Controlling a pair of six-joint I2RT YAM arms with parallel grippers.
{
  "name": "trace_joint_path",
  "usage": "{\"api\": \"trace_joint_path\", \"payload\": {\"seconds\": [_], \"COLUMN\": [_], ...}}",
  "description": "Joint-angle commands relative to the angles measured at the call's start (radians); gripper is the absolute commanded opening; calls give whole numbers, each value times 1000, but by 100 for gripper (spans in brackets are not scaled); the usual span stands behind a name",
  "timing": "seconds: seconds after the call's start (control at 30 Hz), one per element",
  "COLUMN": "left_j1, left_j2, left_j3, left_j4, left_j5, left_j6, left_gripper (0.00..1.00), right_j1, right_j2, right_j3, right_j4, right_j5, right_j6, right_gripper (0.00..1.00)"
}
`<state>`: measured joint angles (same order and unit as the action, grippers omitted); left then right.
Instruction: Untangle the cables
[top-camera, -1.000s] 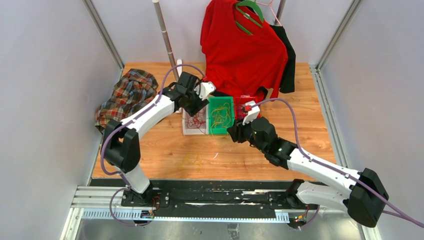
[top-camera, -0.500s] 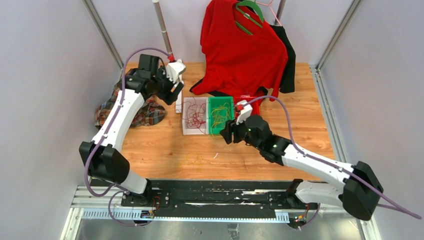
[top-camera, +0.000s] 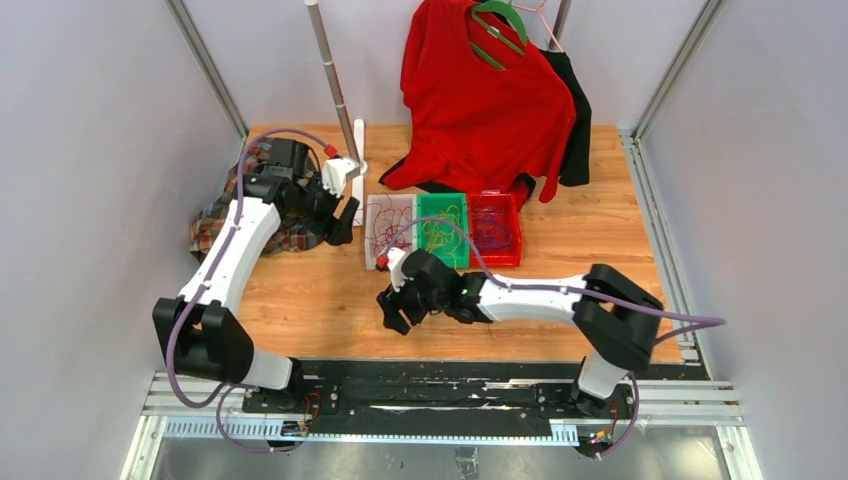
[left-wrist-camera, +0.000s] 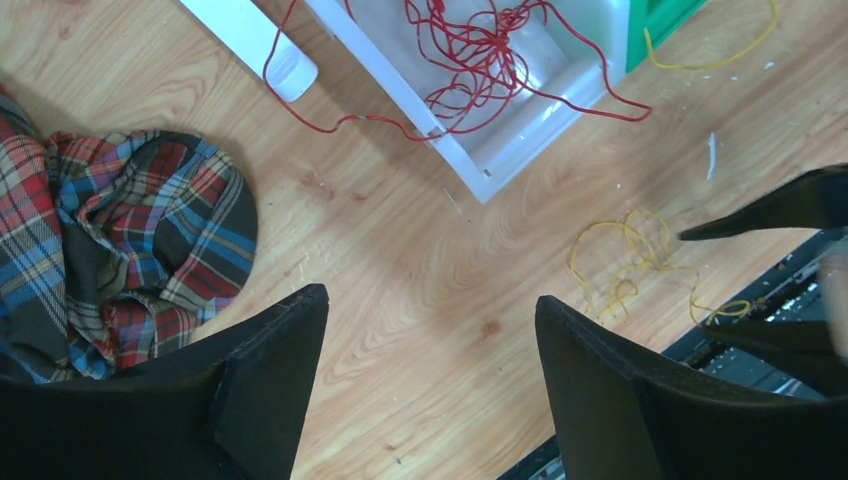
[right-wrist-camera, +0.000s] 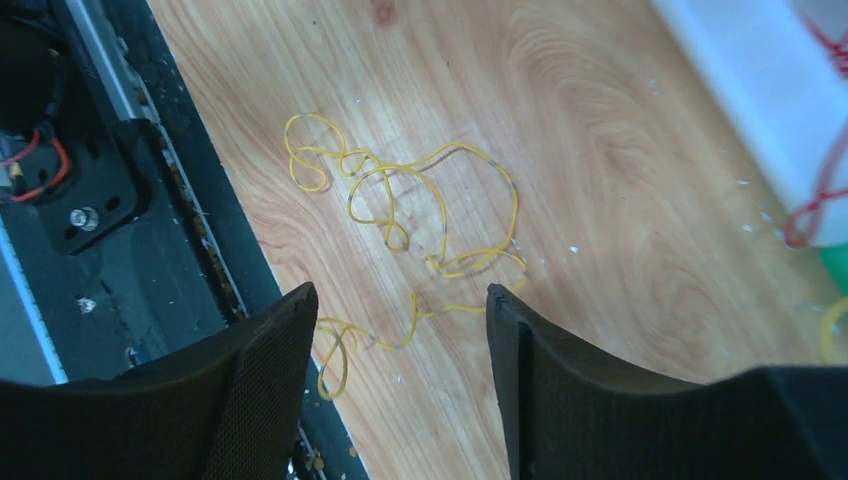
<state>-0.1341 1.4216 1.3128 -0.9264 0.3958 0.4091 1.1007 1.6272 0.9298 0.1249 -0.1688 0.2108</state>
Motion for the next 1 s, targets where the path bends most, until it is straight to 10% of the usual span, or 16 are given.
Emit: {"api": "trace_joint_path", "payload": {"seconds": [0.0,0.33,0.7,0.8,0.97], "left_j1": [20,34,-71,-73,-21], "left_j2": [-70,-154,-217,-201,-181], "left_j3": [33,36,-112,-111,-66], "left_j4": [-61,-172,-259,-246,-217], "left_j5": [52,167,268,238,231], "left_j6": [-11,119,325,328,276], "left_gripper": [81,83,76,78,82], "right_j1": [21,-22,-51,-48,-9], "right_j2": [102,27,-210,-152,-14], "right_j3": [87,68,-40,-33,12], "right_j4": [-80,-90,-45,-43,2], "right_j5": [-84,-57,-31,-25,-3], "right_j6": [-41,-46,-35,-1,-39], "right_gripper": [61,1,1,37,51]}}
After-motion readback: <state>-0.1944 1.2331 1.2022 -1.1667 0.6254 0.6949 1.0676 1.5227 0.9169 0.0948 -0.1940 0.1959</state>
